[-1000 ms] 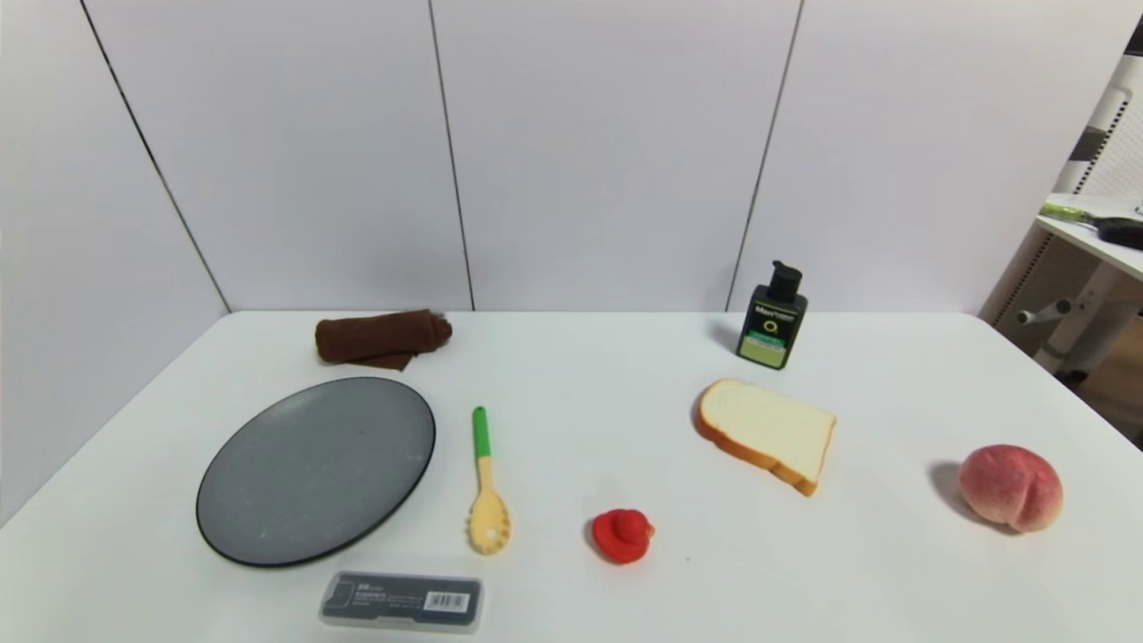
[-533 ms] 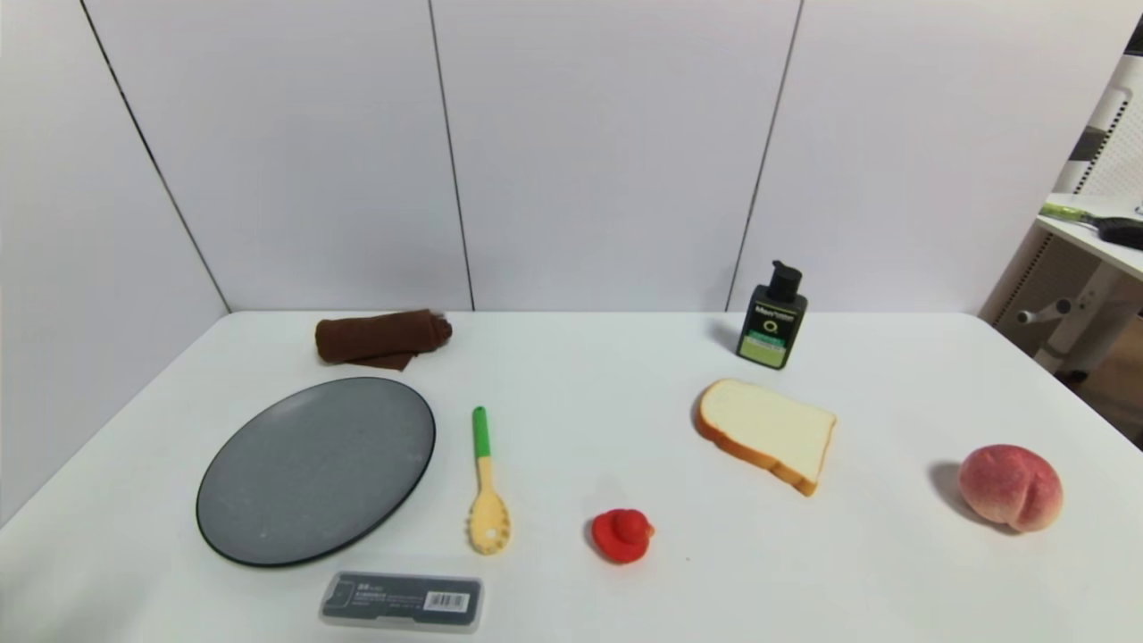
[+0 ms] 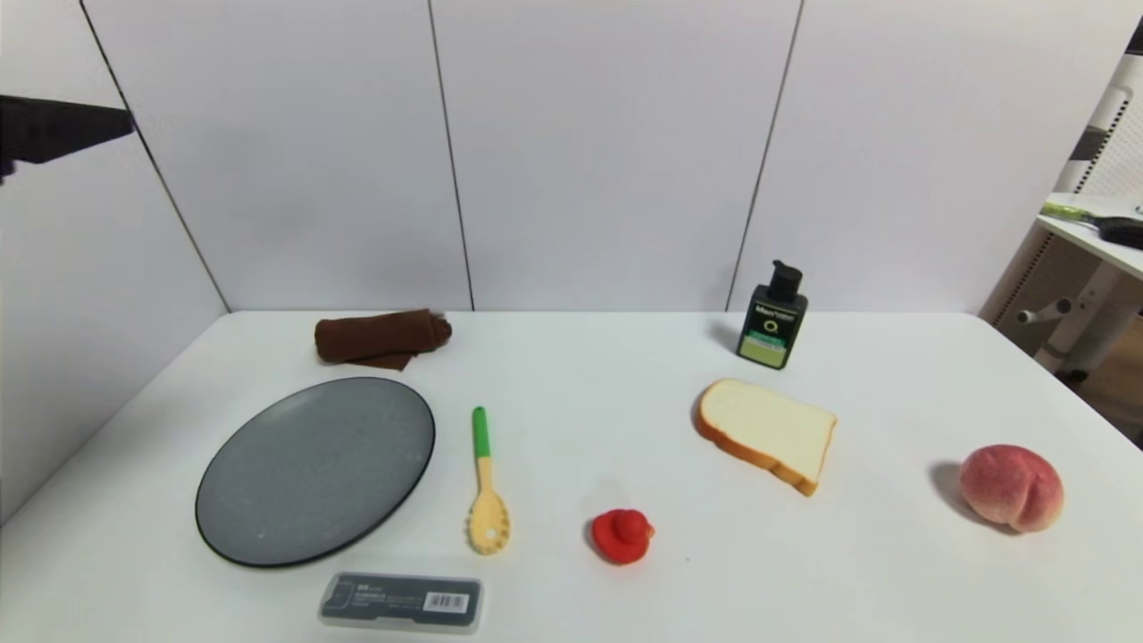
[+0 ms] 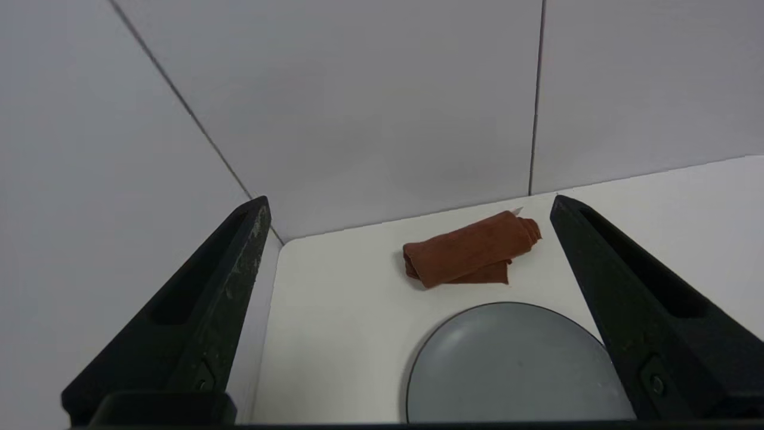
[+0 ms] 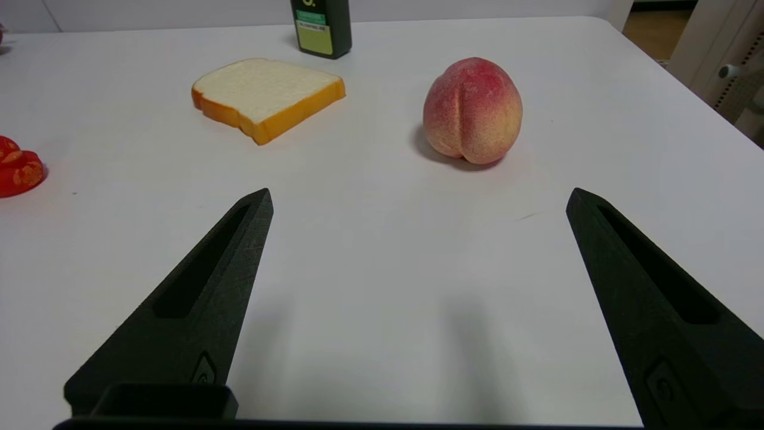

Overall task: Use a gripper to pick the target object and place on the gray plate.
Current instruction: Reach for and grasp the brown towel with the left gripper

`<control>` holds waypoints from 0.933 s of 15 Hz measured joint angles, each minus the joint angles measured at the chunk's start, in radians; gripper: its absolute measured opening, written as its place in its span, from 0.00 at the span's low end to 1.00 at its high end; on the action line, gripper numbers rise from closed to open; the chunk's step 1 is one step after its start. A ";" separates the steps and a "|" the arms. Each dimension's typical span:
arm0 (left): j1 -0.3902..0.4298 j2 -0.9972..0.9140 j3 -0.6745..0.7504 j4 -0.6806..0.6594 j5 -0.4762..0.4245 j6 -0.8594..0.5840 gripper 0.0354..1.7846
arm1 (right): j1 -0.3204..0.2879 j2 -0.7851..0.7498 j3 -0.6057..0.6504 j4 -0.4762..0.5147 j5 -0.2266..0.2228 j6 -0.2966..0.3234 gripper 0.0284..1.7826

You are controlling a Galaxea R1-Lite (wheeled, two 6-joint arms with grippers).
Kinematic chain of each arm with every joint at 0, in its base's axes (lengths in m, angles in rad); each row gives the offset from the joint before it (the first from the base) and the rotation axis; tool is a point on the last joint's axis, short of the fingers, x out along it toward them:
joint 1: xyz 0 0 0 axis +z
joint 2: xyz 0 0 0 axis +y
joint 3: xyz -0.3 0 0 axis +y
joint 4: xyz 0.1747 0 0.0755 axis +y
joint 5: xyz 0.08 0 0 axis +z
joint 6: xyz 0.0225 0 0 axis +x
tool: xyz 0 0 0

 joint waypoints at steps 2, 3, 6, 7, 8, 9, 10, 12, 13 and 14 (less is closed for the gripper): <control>-0.003 0.139 -0.095 0.007 -0.058 0.065 0.94 | 0.000 0.000 0.000 0.001 0.000 0.000 0.95; -0.004 0.210 -0.142 0.009 -0.103 0.096 0.94 | 0.000 0.000 0.000 0.000 0.000 0.000 0.95; -0.008 0.399 -0.253 0.018 -0.281 0.165 0.94 | 0.000 0.000 0.000 0.001 0.000 0.000 0.95; -0.008 0.454 -0.276 0.019 -0.349 0.179 0.94 | 0.000 0.000 0.000 0.000 0.000 0.000 0.95; -0.008 0.509 -0.292 0.018 -0.418 0.196 0.94 | 0.000 0.000 0.000 0.000 0.000 0.000 0.95; -0.006 0.558 -0.304 0.017 -0.478 0.217 0.94 | 0.000 0.000 0.000 0.000 0.000 0.000 0.95; -0.001 0.605 -0.317 0.018 -0.536 0.241 0.94 | 0.000 0.000 0.000 0.000 0.000 0.000 0.95; 0.015 0.693 -0.338 0.017 -0.646 0.283 0.94 | 0.000 0.000 0.000 0.000 0.000 0.000 0.95; 0.026 0.731 -0.348 0.016 -0.690 0.298 0.94 | 0.000 0.000 0.000 0.000 0.000 0.000 0.95; 0.040 0.770 -0.364 0.016 -0.723 0.322 0.94 | 0.000 0.000 0.000 0.001 0.000 0.000 0.95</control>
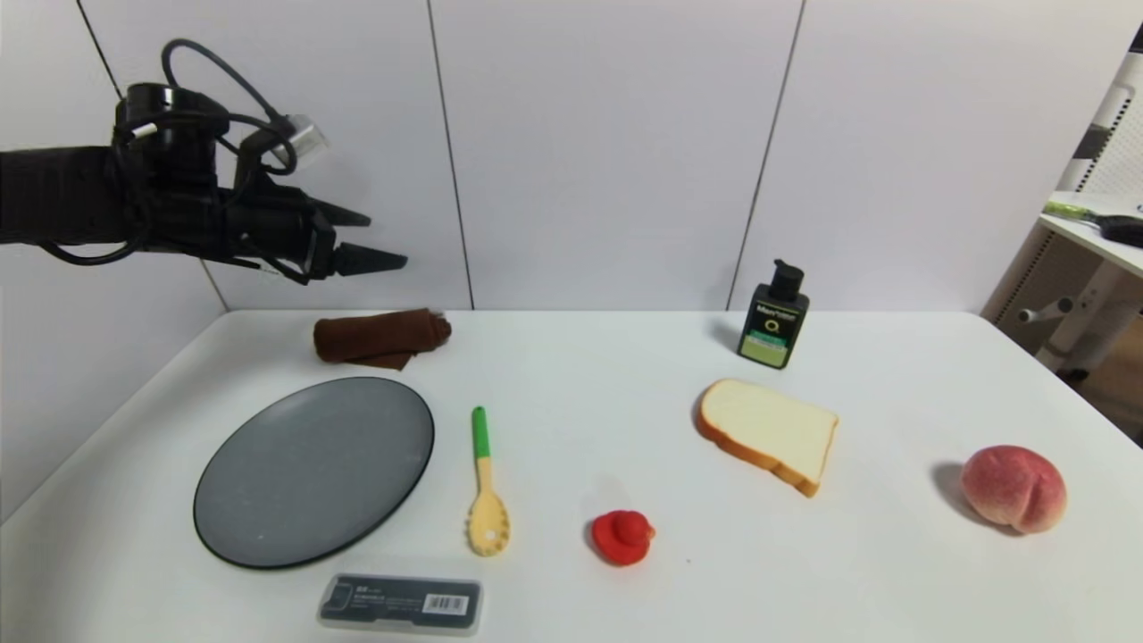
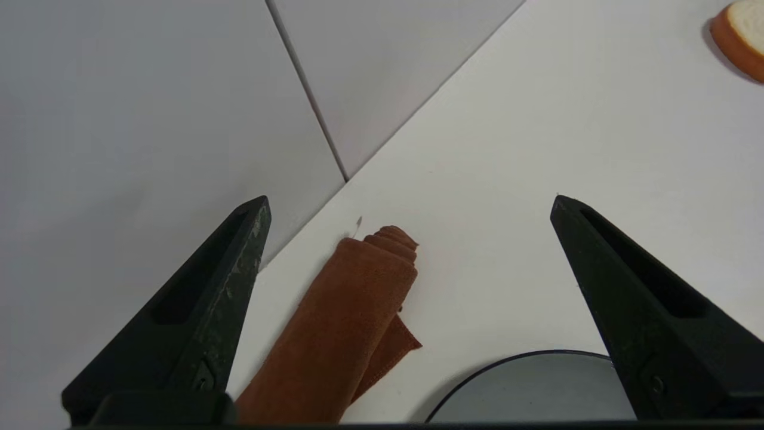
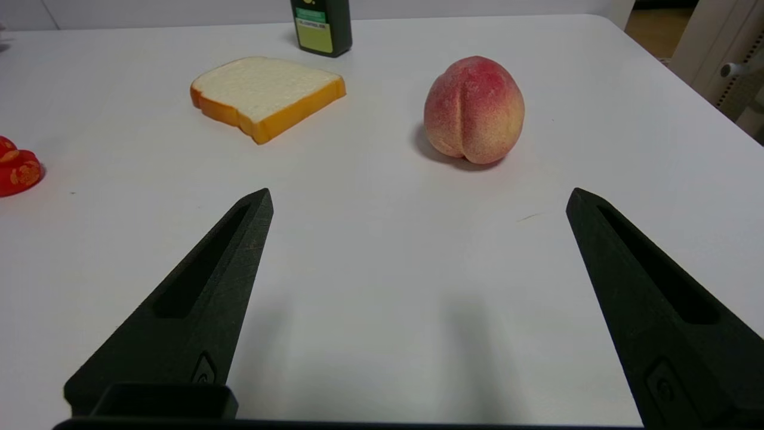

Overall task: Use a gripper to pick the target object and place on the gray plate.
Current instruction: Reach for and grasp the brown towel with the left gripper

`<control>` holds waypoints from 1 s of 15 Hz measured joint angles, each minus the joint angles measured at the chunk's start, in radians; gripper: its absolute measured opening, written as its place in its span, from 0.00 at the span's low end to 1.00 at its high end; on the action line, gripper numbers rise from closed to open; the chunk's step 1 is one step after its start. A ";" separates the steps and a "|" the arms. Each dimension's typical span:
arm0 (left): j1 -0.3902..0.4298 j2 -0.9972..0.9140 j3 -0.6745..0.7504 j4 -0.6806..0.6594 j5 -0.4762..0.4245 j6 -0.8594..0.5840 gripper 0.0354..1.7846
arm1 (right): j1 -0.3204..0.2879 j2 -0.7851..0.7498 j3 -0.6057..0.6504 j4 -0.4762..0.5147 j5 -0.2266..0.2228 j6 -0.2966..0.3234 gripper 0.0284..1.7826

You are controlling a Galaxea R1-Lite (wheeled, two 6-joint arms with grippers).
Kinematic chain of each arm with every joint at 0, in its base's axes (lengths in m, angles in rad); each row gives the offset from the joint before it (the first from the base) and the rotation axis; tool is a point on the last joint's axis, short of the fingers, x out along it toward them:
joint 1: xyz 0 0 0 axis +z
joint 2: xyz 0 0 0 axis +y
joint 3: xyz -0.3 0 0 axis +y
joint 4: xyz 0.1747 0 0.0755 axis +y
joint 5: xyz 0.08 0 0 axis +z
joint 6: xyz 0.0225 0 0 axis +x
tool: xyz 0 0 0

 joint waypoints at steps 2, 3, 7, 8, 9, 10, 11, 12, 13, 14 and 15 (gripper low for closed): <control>0.034 0.067 -0.045 -0.002 -0.014 0.056 0.94 | 0.000 0.000 0.000 0.000 0.000 0.000 0.95; 0.046 0.099 -0.066 -0.002 -0.020 0.069 0.94 | 0.000 0.000 0.000 0.000 0.000 0.000 0.95; 0.068 0.190 -0.098 0.000 -0.043 0.083 0.94 | 0.000 0.000 0.000 0.000 0.000 0.000 0.95; 0.069 0.206 -0.100 0.000 -0.052 0.095 0.94 | 0.000 0.000 0.000 0.000 0.000 0.000 0.95; 0.069 0.223 -0.099 0.003 -0.063 0.105 0.94 | 0.000 0.000 0.000 -0.001 0.000 0.000 0.95; 0.068 0.235 -0.091 0.004 -0.067 0.108 0.94 | 0.000 0.000 0.000 0.000 0.000 0.000 0.95; 0.068 0.247 -0.077 0.004 -0.066 0.114 0.94 | 0.000 0.000 0.000 0.000 0.000 0.000 0.95; 0.069 0.258 -0.063 0.004 -0.064 0.121 0.94 | 0.000 0.000 0.000 0.000 0.000 0.000 0.95; 0.070 0.269 -0.056 0.003 -0.063 0.127 0.94 | 0.000 0.000 0.000 0.000 0.000 0.000 0.95; 0.070 0.280 -0.053 0.003 -0.063 0.130 0.94 | 0.000 0.000 0.000 0.000 0.000 0.000 0.95; 0.070 0.289 -0.051 0.003 -0.063 0.134 0.94 | 0.000 0.000 0.000 0.000 0.000 0.000 0.95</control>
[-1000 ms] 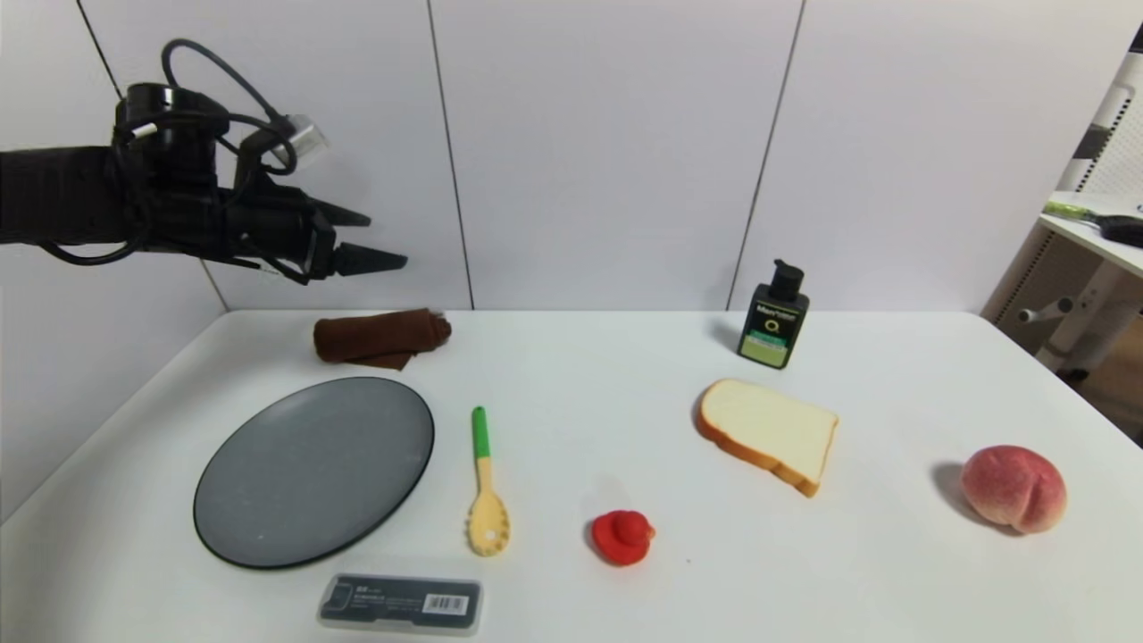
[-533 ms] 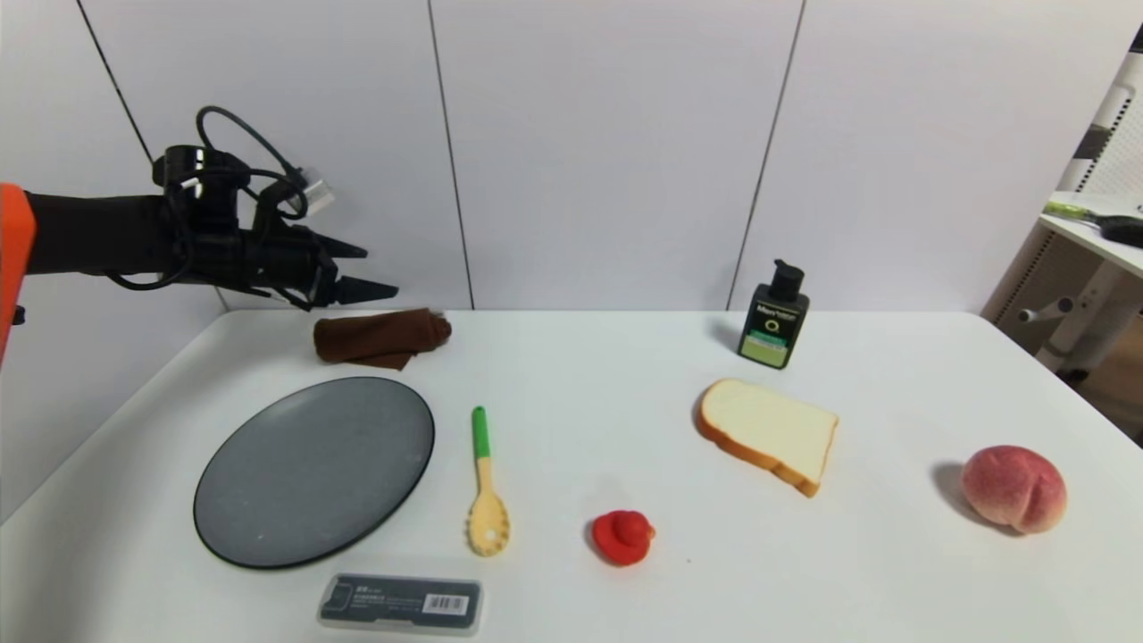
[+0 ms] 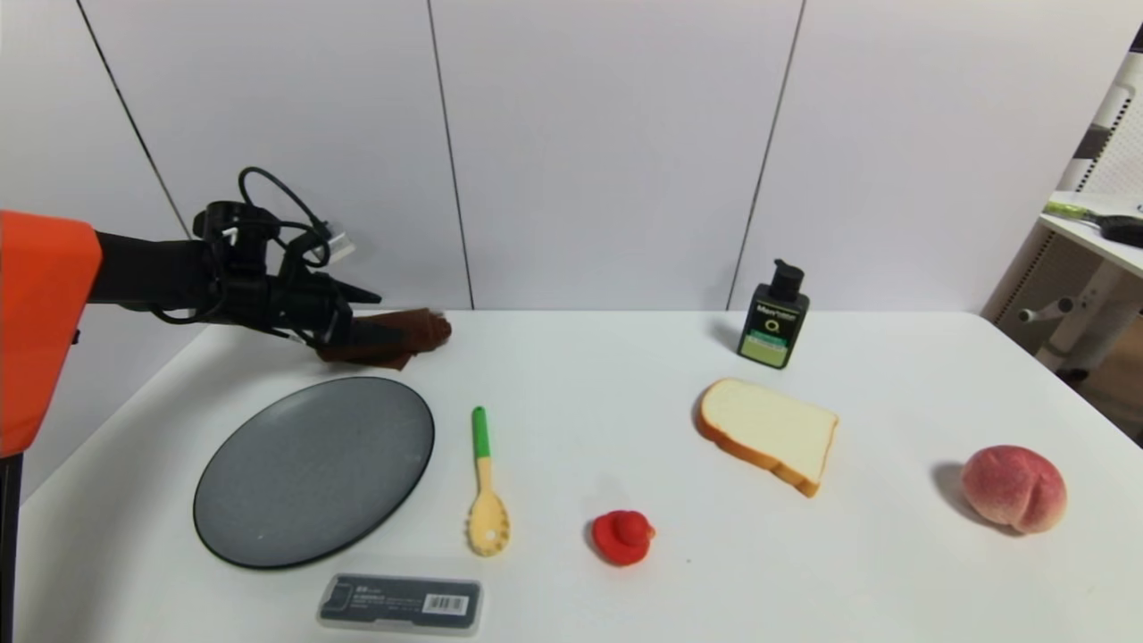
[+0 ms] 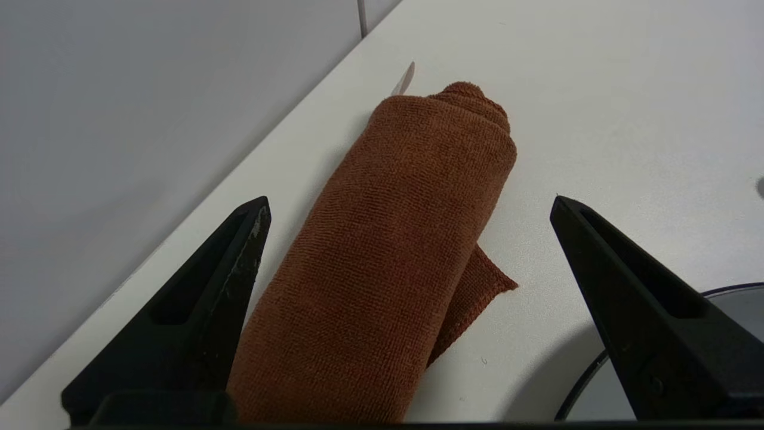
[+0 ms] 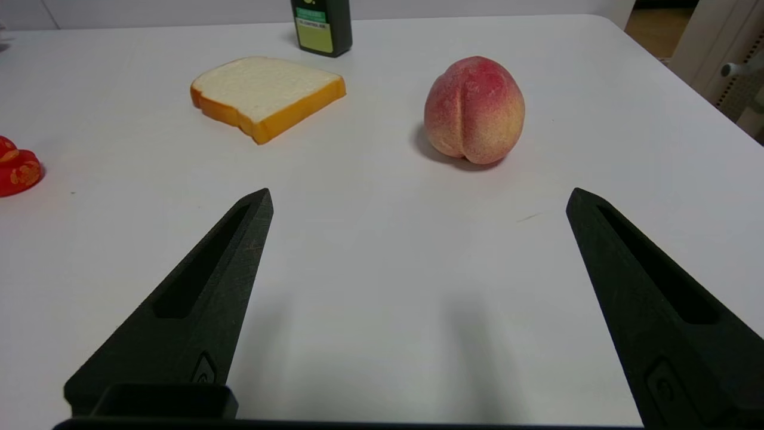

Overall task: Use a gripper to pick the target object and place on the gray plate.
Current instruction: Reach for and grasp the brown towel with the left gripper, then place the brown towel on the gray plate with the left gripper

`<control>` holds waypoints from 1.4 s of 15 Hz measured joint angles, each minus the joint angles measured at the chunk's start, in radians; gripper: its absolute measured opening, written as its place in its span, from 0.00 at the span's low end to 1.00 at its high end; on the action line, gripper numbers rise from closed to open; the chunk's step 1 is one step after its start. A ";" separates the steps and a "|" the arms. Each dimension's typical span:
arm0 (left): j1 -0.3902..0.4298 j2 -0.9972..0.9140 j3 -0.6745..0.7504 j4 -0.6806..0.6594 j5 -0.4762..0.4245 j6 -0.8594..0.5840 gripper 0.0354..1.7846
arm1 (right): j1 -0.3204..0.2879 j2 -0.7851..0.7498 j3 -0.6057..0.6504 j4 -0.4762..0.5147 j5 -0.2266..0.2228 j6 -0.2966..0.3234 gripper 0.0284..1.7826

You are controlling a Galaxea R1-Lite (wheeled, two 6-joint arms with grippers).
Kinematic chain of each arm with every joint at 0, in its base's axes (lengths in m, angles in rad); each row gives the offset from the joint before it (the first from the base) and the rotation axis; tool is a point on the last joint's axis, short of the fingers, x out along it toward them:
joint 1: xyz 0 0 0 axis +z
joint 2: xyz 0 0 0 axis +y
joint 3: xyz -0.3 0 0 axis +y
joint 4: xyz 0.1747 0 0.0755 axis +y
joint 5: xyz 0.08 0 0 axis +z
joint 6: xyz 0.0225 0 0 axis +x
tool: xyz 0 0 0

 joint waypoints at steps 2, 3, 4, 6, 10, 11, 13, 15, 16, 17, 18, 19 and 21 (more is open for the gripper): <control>0.005 0.020 0.001 0.000 0.000 0.009 0.94 | 0.000 0.000 0.000 0.000 0.000 0.000 0.95; 0.006 0.030 0.001 -0.002 0.000 0.013 0.94 | 0.000 0.000 0.000 0.000 0.000 0.000 0.95; 0.007 0.040 0.001 -0.002 0.000 0.014 0.94 | 0.000 0.000 0.000 -0.001 0.000 0.000 0.95; 0.006 0.057 -0.004 -0.006 0.000 0.016 0.94 | 0.000 0.000 0.000 -0.001 0.000 0.000 0.95; 0.010 0.086 -0.010 -0.008 0.001 0.039 0.70 | 0.000 0.000 0.000 0.000 0.000 0.000 0.95; 0.011 0.092 -0.010 -0.008 0.000 0.046 0.62 | 0.000 0.000 0.000 0.000 0.000 0.000 0.95; 0.014 0.102 -0.010 -0.009 -0.001 0.050 0.50 | 0.000 0.000 0.000 -0.001 0.000 0.000 0.95; 0.014 0.106 -0.011 -0.010 -0.001 0.051 0.40 | 0.000 0.000 0.000 0.000 0.000 0.000 0.95; 0.014 0.107 -0.016 -0.012 -0.001 0.053 0.30 | 0.000 0.000 0.000 -0.001 0.000 0.000 0.95; 0.014 0.108 -0.034 -0.011 0.000 0.054 0.29 | 0.000 0.000 0.000 -0.001 0.000 0.000 0.95; 0.015 0.106 -0.058 -0.016 0.001 0.054 0.29 | 0.000 0.000 0.000 -0.001 0.000 0.000 0.95; 0.015 0.097 -0.074 -0.017 0.001 0.051 0.29 | 0.000 0.000 0.000 0.000 0.000 0.000 0.95; 0.016 0.051 -0.088 -0.016 0.002 0.047 0.29 | 0.000 0.000 0.000 -0.001 0.000 0.000 0.95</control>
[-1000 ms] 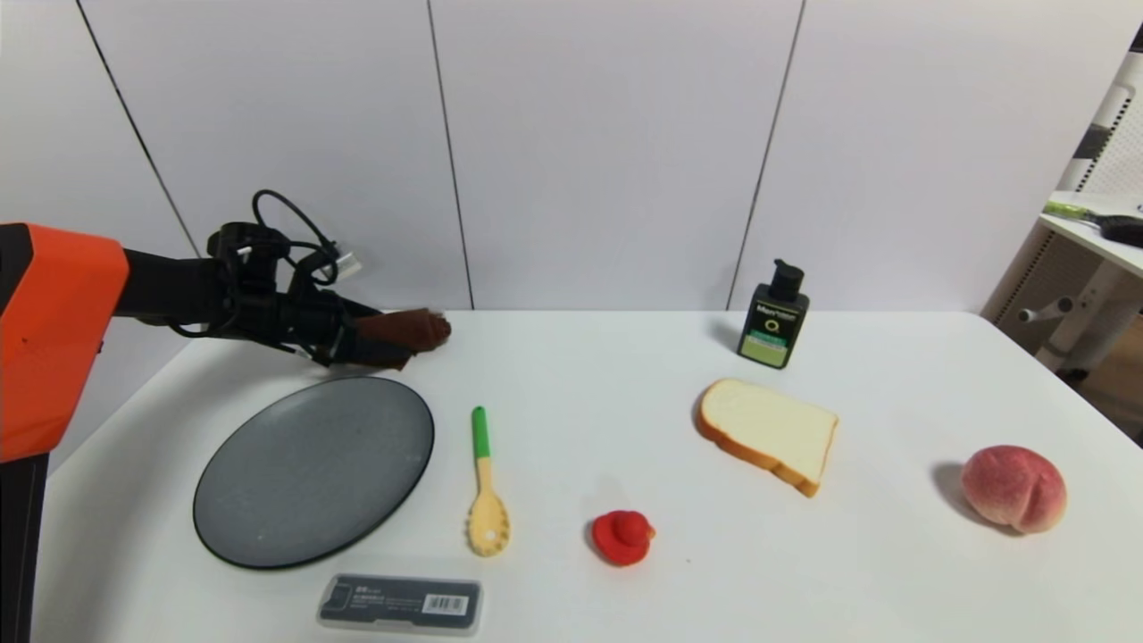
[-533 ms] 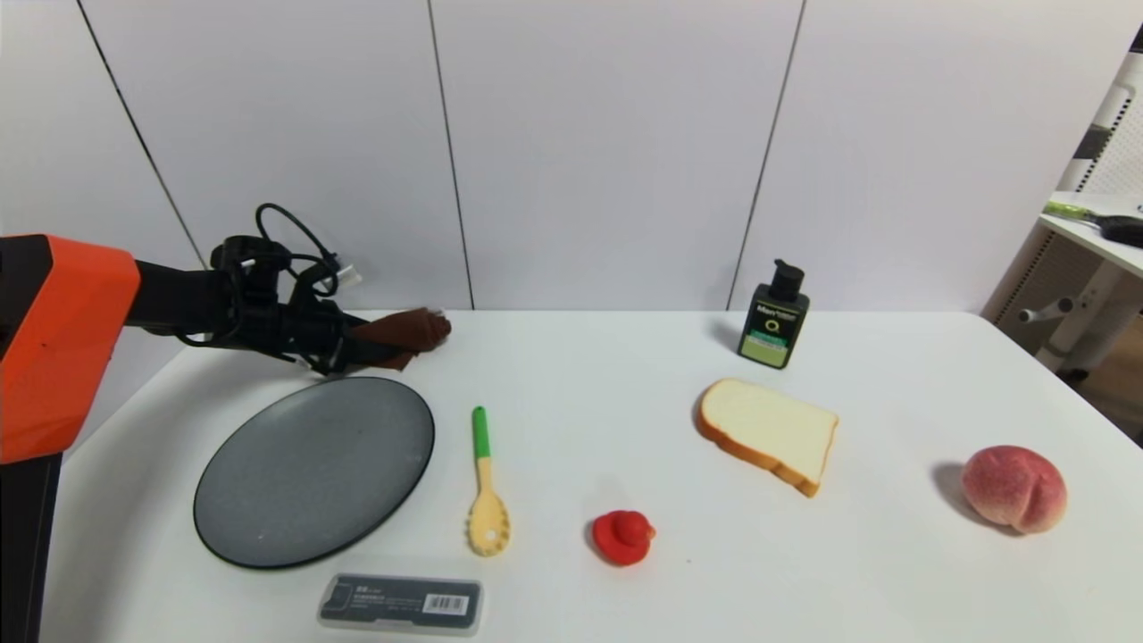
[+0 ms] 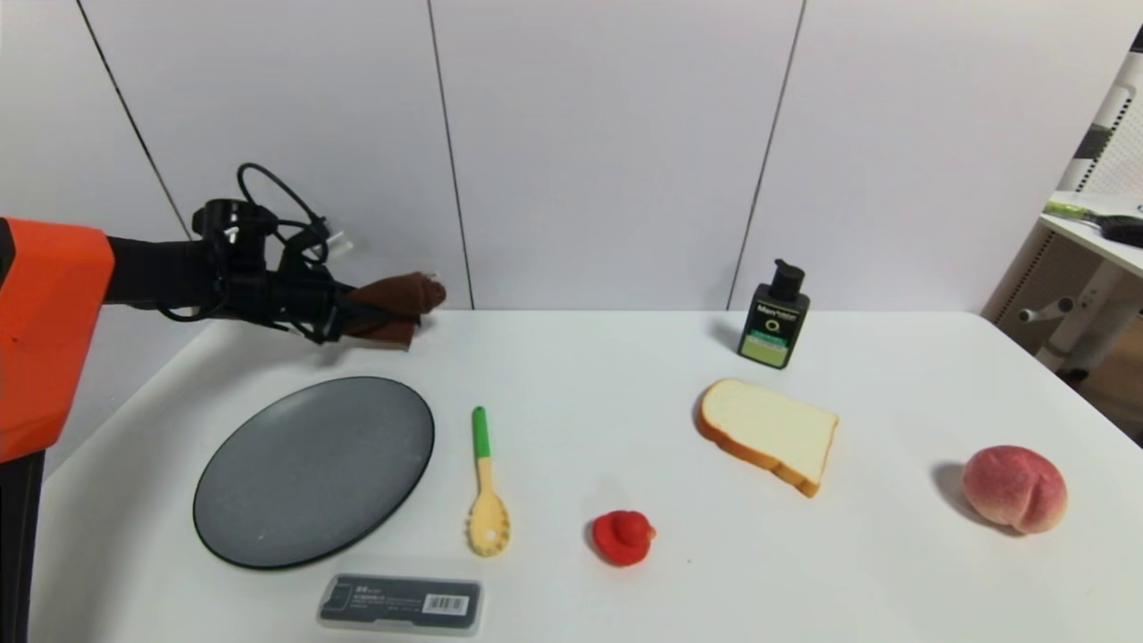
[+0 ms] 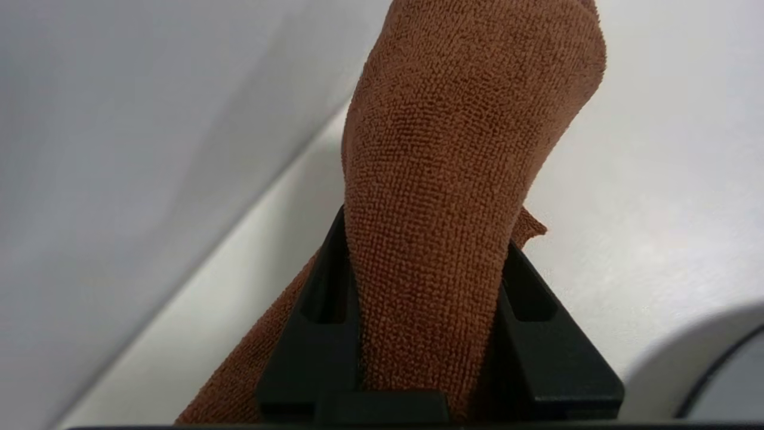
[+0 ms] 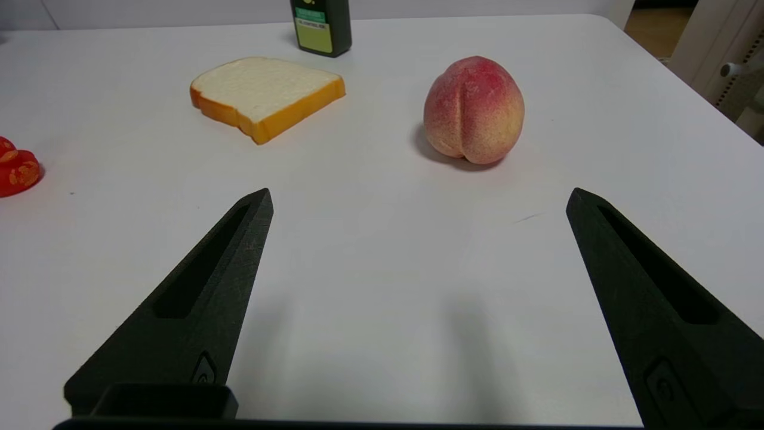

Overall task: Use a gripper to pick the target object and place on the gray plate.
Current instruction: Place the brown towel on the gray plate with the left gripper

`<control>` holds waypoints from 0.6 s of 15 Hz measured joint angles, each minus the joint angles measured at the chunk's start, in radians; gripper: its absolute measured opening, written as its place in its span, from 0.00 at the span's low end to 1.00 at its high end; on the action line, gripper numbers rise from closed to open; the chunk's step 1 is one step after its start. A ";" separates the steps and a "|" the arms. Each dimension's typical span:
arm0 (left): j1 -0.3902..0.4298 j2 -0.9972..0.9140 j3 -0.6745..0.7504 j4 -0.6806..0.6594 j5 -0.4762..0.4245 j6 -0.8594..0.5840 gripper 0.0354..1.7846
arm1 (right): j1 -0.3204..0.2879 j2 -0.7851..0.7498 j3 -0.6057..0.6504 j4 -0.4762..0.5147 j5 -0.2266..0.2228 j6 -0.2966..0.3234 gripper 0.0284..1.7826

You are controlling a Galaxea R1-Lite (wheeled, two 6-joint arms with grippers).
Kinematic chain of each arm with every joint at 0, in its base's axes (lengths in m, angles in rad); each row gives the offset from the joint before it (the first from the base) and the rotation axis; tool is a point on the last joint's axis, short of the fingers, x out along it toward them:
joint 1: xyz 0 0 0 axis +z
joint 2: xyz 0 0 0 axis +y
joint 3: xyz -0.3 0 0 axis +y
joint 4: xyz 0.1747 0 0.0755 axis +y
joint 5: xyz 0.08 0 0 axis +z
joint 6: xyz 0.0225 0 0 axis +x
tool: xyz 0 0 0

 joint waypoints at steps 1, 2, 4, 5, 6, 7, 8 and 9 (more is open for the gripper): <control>0.000 -0.034 0.000 0.003 0.000 -0.001 0.29 | 0.000 0.000 0.000 0.000 0.001 0.000 0.95; -0.001 -0.080 0.006 0.008 0.000 -0.005 0.29 | 0.000 0.000 0.000 0.000 0.000 0.000 0.95; -0.001 -0.190 0.022 0.043 0.001 -0.024 0.29 | 0.000 0.000 0.000 0.000 0.000 0.000 0.95; -0.001 -0.253 0.032 0.077 0.004 -0.037 0.29 | 0.000 0.000 0.000 0.000 0.001 0.000 0.95; -0.001 -0.325 0.039 0.124 0.009 -0.052 0.29 | 0.000 0.000 0.000 0.000 0.000 0.000 0.95; -0.001 -0.393 0.046 0.181 0.016 -0.063 0.29 | 0.000 0.000 0.000 0.001 0.000 0.000 0.95; 0.000 -0.458 0.053 0.242 0.023 -0.069 0.29 | 0.000 0.000 0.000 0.000 0.000 0.001 0.95; 0.000 -0.523 0.066 0.323 0.033 -0.072 0.29 | 0.000 0.000 0.000 0.000 0.000 0.000 0.95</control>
